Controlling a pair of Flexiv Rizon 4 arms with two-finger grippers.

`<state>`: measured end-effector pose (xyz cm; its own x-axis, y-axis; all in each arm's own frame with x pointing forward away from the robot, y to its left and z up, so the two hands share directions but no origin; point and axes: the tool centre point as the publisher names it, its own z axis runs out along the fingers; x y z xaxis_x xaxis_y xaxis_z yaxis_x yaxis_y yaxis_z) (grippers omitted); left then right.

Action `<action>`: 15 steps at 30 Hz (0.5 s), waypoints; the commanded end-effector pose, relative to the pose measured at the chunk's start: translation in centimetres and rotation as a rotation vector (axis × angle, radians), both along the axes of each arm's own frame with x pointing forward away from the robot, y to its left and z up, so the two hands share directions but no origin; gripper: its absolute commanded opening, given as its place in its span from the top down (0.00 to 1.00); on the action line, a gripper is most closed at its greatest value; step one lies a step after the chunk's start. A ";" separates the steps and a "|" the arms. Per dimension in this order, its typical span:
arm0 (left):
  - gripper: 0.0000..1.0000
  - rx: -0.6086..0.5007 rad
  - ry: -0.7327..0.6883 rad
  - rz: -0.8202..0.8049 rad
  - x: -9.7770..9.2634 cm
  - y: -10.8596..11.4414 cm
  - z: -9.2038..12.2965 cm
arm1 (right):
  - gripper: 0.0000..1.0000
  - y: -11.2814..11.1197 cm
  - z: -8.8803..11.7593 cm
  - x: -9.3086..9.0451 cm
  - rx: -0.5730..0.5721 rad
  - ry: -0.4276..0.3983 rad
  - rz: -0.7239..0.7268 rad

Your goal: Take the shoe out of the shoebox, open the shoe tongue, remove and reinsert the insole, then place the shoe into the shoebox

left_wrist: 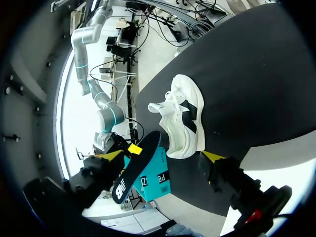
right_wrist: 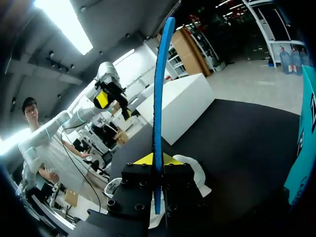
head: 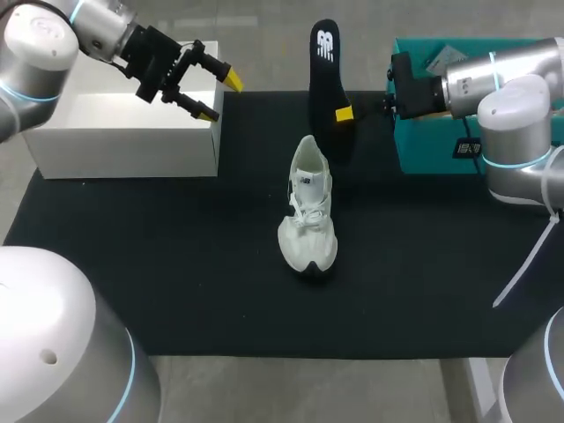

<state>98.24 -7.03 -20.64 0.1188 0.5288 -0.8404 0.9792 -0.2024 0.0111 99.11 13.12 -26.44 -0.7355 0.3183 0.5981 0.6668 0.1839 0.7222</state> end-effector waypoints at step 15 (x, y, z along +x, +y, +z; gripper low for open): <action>0.00 0.003 -0.003 0.002 -0.1 0.0 0.0 | 1.00 1.9 -2.4 -1.1 0.030 0.036 -0.005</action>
